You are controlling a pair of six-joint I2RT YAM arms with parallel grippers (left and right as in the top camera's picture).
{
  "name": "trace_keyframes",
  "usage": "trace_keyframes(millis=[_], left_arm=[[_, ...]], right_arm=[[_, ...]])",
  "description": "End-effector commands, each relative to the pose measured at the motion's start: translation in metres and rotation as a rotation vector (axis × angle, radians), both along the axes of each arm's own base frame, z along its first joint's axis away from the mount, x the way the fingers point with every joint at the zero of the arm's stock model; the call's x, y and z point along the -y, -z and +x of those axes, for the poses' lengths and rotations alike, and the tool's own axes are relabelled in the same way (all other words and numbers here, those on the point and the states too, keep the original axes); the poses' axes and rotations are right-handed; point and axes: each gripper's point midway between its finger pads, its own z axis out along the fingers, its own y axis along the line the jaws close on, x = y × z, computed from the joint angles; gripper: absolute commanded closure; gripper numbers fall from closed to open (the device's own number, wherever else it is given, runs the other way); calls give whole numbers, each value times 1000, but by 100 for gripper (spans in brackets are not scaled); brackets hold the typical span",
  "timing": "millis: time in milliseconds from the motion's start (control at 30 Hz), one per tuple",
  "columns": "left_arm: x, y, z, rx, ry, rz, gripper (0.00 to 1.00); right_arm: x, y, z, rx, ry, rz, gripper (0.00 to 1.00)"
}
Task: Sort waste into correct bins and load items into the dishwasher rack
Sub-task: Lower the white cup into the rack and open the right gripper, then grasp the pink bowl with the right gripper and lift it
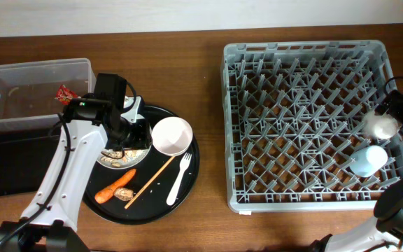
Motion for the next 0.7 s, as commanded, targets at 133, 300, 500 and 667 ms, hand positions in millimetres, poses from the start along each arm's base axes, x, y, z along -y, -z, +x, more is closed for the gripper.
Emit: trace_keyframes(millis=[133,300,500,667], left_arm=[[-2,0,0,2,11,9,53],[-2,0,0,1,11,10,48],[-37,5,-6,-39,-109,143,37],[-109,7,-18,-125,-449,129,25]], right_arm=[[-5,-2,8,32,-6,34,1],[-64,-14,33,165,-252,217,1],[-269,-60,60,266,-878,204,2],[-437,-50,45,300,-1231,86,1]])
